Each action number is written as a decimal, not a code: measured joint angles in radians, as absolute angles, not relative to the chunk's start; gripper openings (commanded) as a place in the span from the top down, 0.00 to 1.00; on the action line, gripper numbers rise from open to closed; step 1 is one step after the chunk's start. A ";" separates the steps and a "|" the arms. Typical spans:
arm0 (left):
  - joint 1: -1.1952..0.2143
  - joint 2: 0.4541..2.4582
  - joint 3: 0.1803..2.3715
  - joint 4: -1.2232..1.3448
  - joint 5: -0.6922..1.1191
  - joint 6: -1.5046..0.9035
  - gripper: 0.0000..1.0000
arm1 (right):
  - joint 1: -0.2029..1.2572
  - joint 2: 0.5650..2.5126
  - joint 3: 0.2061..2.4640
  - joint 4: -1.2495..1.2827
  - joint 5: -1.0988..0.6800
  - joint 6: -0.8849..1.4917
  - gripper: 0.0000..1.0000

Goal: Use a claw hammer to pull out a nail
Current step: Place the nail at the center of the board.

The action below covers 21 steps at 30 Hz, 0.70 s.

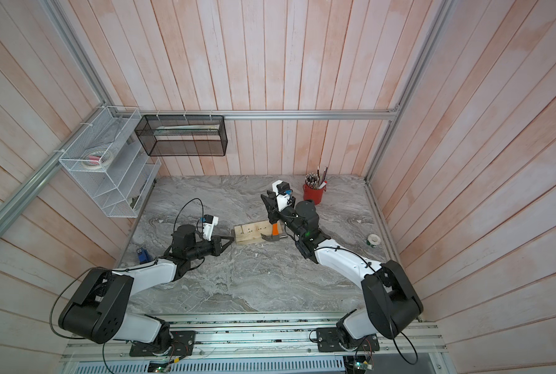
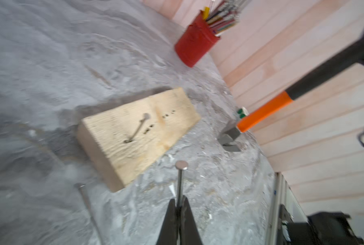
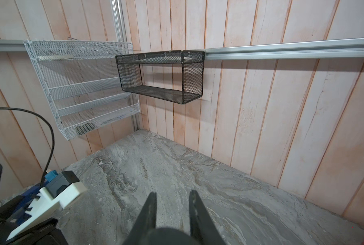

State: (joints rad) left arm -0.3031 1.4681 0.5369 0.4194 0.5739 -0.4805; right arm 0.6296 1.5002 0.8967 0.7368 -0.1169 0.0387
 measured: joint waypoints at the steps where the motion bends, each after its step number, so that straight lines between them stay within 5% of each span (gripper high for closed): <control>1: -0.303 1.483 0.554 0.377 0.545 -0.488 1.00 | 0.648 1.530 0.912 0.747 -0.091 0.026 1.00; 11: -0.303 1.626 0.674 0.093 0.346 -0.516 1.00 | 0.752 1.725 1.071 0.787 0.030 -0.083 1.00; 21: -0.303 1.679 0.731 0.046 0.317 -0.501 0.79 | 0.771 1.777 1.114 0.788 0.033 -0.111 1.00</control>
